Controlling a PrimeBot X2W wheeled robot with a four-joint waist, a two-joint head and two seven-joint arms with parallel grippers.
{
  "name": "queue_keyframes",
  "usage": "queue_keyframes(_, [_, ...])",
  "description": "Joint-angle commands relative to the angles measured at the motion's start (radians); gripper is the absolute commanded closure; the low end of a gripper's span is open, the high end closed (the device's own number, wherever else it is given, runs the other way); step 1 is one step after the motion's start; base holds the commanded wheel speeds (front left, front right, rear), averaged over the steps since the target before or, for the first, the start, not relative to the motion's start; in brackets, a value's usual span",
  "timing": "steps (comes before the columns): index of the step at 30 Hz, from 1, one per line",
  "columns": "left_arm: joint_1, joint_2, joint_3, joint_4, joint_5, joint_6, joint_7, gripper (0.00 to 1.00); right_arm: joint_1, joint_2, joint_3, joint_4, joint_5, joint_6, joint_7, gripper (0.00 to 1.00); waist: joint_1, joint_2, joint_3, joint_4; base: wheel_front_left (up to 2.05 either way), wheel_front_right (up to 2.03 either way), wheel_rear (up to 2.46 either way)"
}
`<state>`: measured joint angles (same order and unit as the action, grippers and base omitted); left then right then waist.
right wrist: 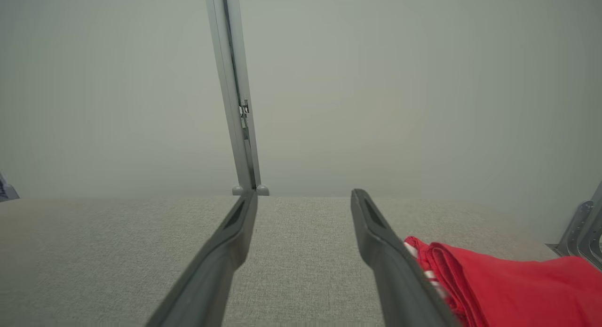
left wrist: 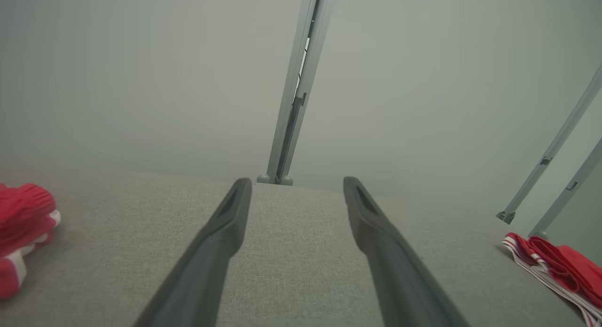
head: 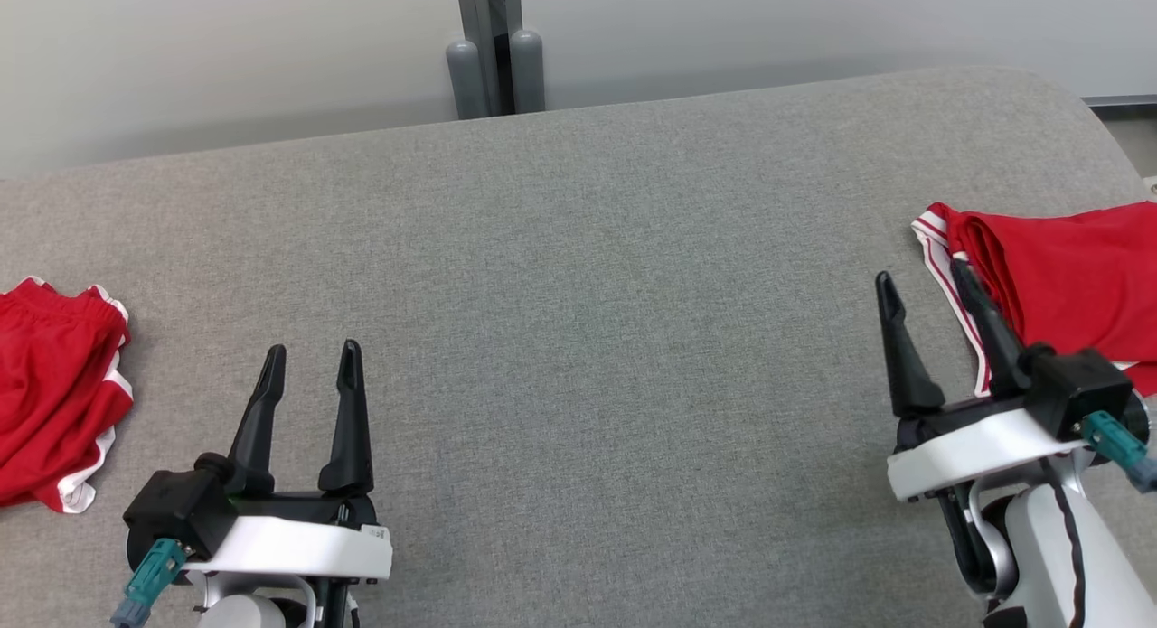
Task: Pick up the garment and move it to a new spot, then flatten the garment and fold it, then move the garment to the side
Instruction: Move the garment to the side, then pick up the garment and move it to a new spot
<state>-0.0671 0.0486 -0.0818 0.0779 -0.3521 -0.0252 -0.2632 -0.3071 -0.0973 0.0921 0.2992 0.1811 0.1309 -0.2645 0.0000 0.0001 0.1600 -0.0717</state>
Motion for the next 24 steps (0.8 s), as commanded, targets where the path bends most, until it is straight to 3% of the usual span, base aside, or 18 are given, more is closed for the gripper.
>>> queue_keyframes(1, [0.003, 0.004, 0.003, 0.004, 0.006, 0.006, -0.001, 0.0, 0.015, 0.003, -0.004, 0.0, -0.004, 0.0, -0.001, 0.0, 0.0, -0.0001, -0.002, 0.0, 0.0, 0.0, 0.0])
queue_keyframes(10, [0.009, 0.004, 0.017, 0.003, 0.021, 0.023, -0.001, 0.0, 0.022, 0.018, 0.001, 0.015, -0.001, 0.0, -0.001, 0.0, 0.0, -0.0001, -0.01, 0.001, 0.0, 0.0, 0.0])
queue_keyframes(24, [0.005, 0.004, 0.012, 0.016, 0.012, 0.008, -0.001, 0.0, 0.028, 0.012, 0.018, 0.016, 0.021, 0.0, -0.001, 0.0, 0.0, -0.0001, -0.008, 0.039, 0.0, 0.0, 0.0])
